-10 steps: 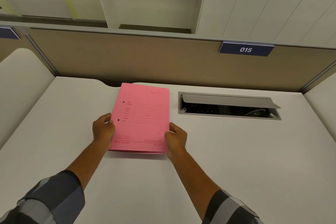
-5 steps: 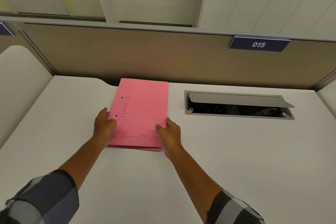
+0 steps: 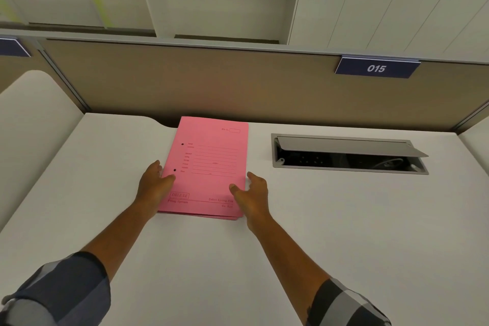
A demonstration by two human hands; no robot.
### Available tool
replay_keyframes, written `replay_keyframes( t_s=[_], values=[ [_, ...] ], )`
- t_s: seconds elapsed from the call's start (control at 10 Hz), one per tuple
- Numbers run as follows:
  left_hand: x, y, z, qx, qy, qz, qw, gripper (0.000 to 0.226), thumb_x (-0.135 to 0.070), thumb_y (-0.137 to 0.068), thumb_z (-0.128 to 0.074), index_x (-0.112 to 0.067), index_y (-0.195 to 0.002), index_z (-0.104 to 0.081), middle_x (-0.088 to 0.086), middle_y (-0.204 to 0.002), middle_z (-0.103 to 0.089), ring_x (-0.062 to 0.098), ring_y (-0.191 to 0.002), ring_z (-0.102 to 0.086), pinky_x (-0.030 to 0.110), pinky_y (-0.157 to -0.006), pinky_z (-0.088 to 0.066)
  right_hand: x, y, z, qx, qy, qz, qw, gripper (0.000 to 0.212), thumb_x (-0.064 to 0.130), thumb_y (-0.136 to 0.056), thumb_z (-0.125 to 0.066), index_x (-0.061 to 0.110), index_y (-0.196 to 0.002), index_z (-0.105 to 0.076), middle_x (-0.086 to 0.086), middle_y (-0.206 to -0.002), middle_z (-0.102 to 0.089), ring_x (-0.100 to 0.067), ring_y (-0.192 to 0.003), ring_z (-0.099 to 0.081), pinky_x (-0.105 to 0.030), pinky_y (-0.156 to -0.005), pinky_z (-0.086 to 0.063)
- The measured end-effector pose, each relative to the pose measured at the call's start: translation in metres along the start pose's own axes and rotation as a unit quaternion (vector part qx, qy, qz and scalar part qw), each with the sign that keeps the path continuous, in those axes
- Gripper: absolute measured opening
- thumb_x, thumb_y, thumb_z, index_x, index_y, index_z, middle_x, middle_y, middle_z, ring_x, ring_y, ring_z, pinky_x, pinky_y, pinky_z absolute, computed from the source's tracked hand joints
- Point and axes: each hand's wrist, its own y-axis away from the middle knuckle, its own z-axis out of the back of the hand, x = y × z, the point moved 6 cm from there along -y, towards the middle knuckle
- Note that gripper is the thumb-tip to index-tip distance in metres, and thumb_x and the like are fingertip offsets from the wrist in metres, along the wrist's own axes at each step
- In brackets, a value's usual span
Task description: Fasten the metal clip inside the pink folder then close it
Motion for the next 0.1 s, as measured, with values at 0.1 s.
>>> replay_keyframes(
  t_s=[0.1],
  values=[
    [0.0005, 0.0123, 0.0036, -0.006, -0.036, -0.023, 0.999, 0.071, -0.031, -0.103, -0.062, -0.015, -0.163, -0.028, 0.015, -0.166, -0.038, 0.043, -0.142, -0.048, 0.055, -0.104, -0.05, -0.0005, 0.0107, 0.0122, -0.028, 0.063, 0.027, 0.997, 0.062, 0.034, -0.094, -0.071, 0.019, -0.148, -0.045, 0.0, -0.148, -0.044, -0.022, -0.139, -0.043, -0.042, -0.111, -0.046]
  ],
)
